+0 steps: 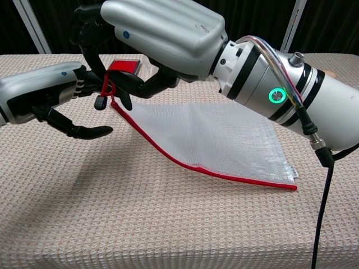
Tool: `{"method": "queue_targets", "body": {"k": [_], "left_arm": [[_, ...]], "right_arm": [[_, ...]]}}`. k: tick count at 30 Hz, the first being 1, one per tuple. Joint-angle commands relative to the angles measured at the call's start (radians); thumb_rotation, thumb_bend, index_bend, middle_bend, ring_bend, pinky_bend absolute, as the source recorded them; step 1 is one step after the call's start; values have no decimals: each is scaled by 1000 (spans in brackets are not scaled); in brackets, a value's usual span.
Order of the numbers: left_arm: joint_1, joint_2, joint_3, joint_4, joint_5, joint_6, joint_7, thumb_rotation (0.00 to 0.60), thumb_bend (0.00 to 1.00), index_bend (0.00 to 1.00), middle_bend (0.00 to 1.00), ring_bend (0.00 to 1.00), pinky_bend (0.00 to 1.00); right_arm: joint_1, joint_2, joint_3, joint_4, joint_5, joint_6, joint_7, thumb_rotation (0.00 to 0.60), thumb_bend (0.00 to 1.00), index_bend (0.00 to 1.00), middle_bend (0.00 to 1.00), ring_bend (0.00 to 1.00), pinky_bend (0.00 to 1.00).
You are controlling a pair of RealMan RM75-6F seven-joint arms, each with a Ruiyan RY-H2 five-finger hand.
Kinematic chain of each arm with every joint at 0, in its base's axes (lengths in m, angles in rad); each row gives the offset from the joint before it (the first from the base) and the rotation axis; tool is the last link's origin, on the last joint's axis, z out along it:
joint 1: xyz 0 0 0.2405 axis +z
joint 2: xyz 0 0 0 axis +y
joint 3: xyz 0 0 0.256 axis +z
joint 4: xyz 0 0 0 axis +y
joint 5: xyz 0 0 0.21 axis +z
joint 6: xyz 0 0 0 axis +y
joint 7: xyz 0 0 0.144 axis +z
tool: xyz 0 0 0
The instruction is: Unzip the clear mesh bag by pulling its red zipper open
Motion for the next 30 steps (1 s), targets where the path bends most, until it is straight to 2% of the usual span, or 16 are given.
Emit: {"method": "queue_targets", "body": {"k": [1, 12, 20, 30], "left_arm": [[-6, -7, 2, 4, -4, 2, -9, 600, 281, 446, 107, 66, 132], [-29, -25, 10, 20, -20, 2, -35, 600, 302, 508, 125, 67, 132], [-34, -46, 17, 36, -38, 2, -63, 600, 365, 608, 207, 99, 134], [-14, -69, 33, 69, -60, 37, -218, 600, 414, 654, 258, 126, 135]], "right_arm": [[0, -1, 1, 2, 1, -1, 2, 600, 494, 822, 228, 0, 0], [3, -8, 6, 11, 6, -8, 8, 600, 494, 823, 228, 0, 0], [5, -17, 1, 23, 3, -10, 14, 600, 498, 823, 228, 0, 0], [-26, -13, -39, 46, -33, 35, 7, 600, 505, 822, 228, 0, 0]]}}
